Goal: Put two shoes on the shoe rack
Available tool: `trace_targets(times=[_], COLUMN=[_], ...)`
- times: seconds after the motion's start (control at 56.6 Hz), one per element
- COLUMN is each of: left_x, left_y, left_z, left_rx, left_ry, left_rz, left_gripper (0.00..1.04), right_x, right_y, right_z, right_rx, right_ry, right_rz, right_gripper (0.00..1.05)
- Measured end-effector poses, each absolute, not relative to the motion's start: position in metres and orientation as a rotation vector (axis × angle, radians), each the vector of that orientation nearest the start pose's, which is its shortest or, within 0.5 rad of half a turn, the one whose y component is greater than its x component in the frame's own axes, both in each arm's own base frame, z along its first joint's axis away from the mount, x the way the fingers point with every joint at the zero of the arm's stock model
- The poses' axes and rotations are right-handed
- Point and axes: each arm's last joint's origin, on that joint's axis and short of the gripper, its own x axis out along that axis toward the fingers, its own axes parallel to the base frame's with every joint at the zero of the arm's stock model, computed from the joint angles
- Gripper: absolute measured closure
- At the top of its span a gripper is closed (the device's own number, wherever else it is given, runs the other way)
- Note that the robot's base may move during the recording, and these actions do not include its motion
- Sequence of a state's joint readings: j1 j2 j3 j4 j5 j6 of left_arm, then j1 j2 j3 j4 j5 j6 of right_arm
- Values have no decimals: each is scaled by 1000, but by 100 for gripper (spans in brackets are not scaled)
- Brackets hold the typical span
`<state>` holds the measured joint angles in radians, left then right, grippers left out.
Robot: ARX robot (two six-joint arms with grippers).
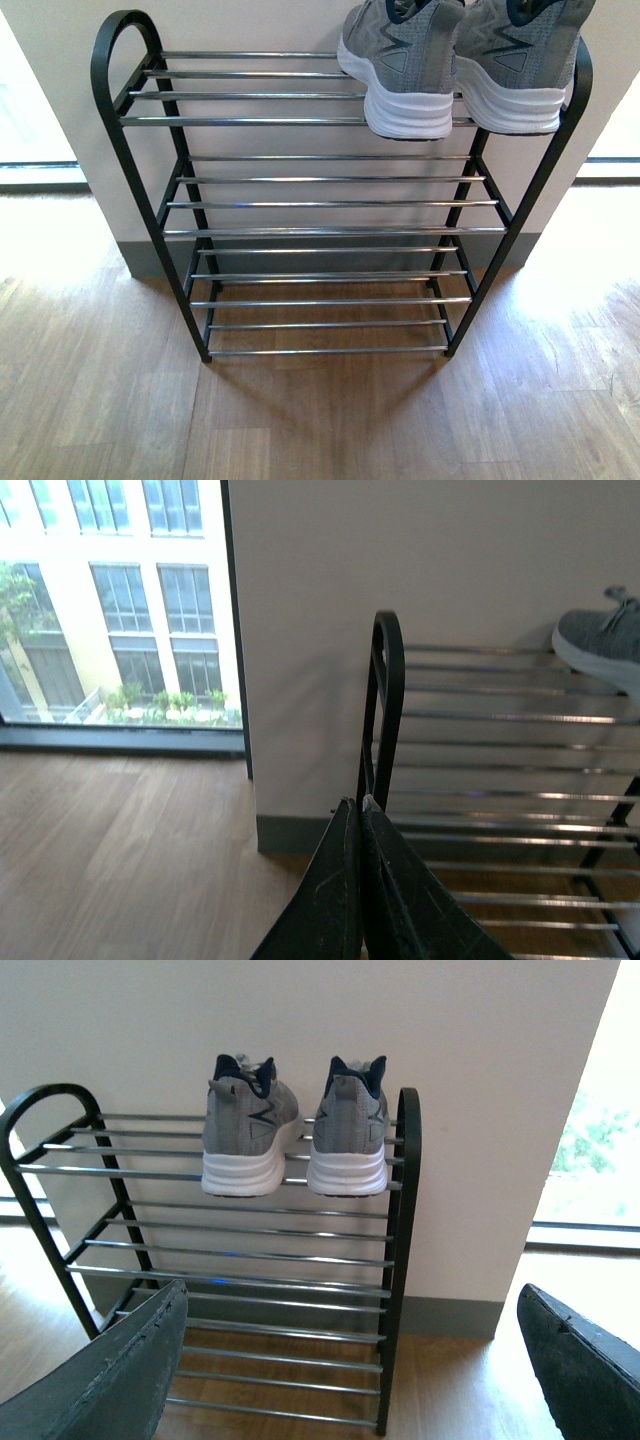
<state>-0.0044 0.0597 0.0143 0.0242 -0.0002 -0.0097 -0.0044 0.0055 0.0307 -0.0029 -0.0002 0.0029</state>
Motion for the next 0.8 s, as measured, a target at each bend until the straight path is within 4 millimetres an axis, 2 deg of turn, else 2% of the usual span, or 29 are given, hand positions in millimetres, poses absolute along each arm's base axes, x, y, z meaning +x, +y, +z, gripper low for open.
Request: trace_targets(times=[0.654, 0.795], left_x=[98, 98], left_y=[0, 0], left_z=[167, 167], left_rx=[-10, -10], left_ry=[2, 2], left_rz=[-3, -3], left_gripper=[103, 83], right_x=[96, 96], right_y=[0, 0], right_z=[173, 173], right_rx=[3, 3], right_ry=[-23, -23], right_rz=[-4, -4], right_gripper=[9, 9])
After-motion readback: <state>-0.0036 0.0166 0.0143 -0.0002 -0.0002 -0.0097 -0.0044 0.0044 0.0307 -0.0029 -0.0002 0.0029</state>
